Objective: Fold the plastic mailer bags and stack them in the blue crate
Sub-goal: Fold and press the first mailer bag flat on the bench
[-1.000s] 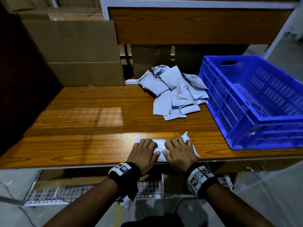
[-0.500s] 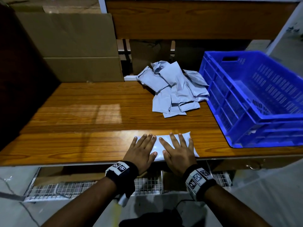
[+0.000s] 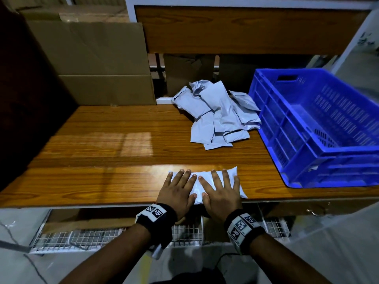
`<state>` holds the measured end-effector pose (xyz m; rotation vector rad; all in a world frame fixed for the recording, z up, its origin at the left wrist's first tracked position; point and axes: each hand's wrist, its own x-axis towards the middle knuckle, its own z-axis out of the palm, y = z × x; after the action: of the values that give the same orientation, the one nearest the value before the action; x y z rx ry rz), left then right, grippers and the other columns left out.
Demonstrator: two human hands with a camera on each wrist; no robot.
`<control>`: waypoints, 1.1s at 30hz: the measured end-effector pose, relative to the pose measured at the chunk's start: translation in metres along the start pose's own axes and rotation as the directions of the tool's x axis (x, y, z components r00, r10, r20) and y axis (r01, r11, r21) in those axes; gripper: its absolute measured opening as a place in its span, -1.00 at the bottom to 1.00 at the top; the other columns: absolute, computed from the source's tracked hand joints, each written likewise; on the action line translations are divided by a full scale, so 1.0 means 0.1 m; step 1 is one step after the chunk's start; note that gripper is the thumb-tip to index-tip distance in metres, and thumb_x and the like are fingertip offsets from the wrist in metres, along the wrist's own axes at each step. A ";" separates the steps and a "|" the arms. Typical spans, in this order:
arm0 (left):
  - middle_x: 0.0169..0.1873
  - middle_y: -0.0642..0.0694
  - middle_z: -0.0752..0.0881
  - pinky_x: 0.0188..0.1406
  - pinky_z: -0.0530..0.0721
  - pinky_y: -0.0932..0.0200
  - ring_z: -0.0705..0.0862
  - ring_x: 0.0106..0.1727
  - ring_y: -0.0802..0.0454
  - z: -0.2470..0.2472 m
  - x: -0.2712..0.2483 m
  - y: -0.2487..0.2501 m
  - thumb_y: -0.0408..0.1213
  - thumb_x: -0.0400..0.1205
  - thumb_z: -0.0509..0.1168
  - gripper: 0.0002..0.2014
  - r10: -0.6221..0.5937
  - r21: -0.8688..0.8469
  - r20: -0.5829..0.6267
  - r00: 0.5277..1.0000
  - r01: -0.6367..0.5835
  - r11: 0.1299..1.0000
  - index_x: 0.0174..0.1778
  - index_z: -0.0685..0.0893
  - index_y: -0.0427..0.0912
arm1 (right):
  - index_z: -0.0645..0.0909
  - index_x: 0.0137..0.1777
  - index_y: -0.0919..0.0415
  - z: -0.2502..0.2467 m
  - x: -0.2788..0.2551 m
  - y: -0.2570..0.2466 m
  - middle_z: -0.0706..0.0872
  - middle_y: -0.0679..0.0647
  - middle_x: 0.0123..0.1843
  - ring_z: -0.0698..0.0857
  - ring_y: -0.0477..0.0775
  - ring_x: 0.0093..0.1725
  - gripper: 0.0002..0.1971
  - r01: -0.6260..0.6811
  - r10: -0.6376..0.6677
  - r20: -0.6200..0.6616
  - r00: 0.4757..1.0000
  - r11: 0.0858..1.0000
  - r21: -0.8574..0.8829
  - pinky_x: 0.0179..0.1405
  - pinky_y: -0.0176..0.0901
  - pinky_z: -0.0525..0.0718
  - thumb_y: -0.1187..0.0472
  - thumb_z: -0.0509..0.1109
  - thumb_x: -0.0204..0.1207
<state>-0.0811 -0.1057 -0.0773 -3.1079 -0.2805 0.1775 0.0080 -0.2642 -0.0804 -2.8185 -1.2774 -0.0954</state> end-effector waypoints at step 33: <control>0.70 -0.03 0.01 0.63 -0.13 0.04 -0.08 0.70 0.02 0.02 -0.01 0.01 0.20 0.53 -0.49 -0.18 0.002 -0.162 -0.046 0.999 -0.010 0.987 0.71 0.00 -0.07 | 0.25 0.64 -0.19 0.03 0.03 0.33 0.40 0.03 0.63 0.34 0.21 0.62 -0.40 0.071 -0.071 0.118 0.990 0.997 0.001 0.58 0.32 0.17 -0.27 -0.12 0.63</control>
<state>-0.0819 -0.1073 -0.0793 -3.2694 -0.2996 0.0870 0.0347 -0.2838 -0.0834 -2.8203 -1.4024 0.0680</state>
